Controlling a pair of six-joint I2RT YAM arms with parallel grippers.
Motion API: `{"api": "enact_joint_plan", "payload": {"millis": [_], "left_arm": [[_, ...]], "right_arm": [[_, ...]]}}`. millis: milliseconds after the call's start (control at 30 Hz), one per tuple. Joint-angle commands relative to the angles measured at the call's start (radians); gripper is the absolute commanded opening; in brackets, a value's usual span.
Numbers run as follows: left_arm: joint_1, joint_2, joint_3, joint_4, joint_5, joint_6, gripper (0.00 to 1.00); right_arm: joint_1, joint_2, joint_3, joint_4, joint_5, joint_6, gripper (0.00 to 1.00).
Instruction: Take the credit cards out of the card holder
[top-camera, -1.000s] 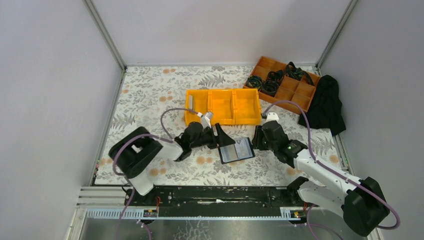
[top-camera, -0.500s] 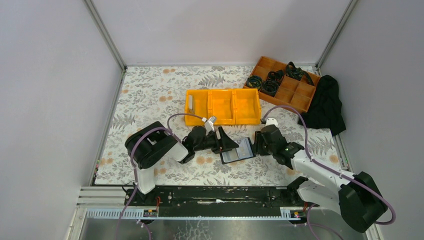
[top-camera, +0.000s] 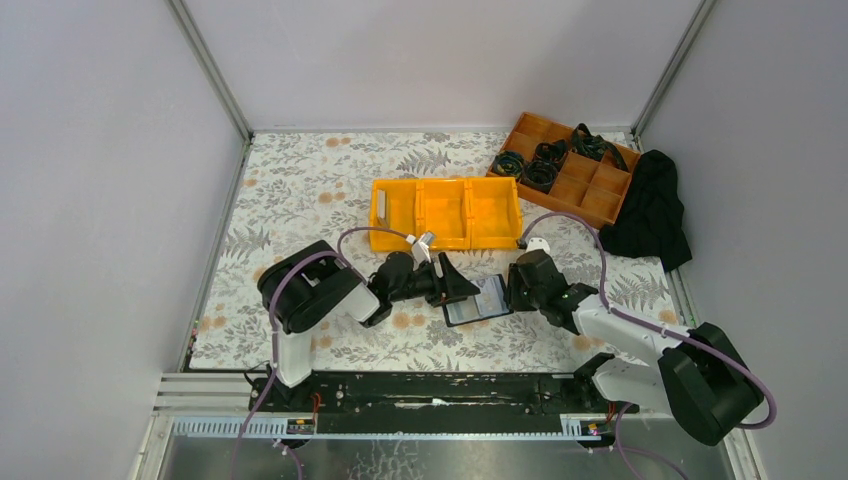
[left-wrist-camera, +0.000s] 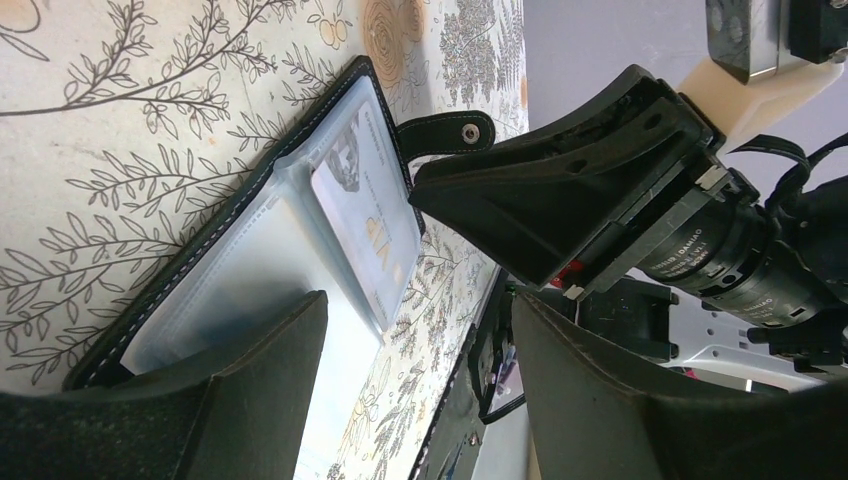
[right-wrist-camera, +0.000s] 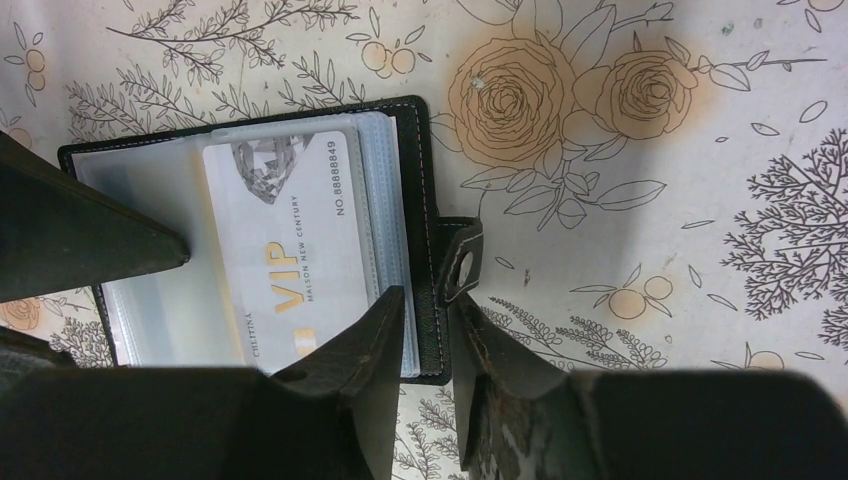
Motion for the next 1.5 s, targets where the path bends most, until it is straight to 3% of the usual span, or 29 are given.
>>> {"api": "enact_joint_plan", "payload": {"millis": [0, 900, 967, 1067, 1133, 1467], "left_arm": [[-0.003, 0.023, 0.02, 0.049, 0.016, -0.003, 0.75], [-0.003, 0.086, 0.084, 0.094, 0.047, -0.044, 0.71], [-0.003, 0.075, 0.094, 0.039, 0.046, -0.024, 0.68], [-0.004, 0.021, 0.114, -0.208, 0.003, 0.075, 0.66], [-0.004, -0.021, 0.101, -0.29, -0.039, 0.12, 0.66], [-0.01, -0.152, 0.084, -0.442, -0.08, 0.196, 0.67]], "right_arm": [[-0.008, 0.014, -0.015, 0.069, -0.012, 0.019, 0.29], [-0.008, 0.049, -0.047, 0.15, -0.108, 0.059, 0.2], [-0.008, 0.05, -0.048, 0.148, -0.105, 0.058, 0.2], [-0.007, 0.041, -0.047, 0.138, -0.09, 0.051, 0.2], [-0.008, 0.037, -0.044, 0.133, -0.081, 0.046, 0.21], [-0.008, 0.045, -0.039, 0.132, -0.074, 0.041, 0.22]]}}
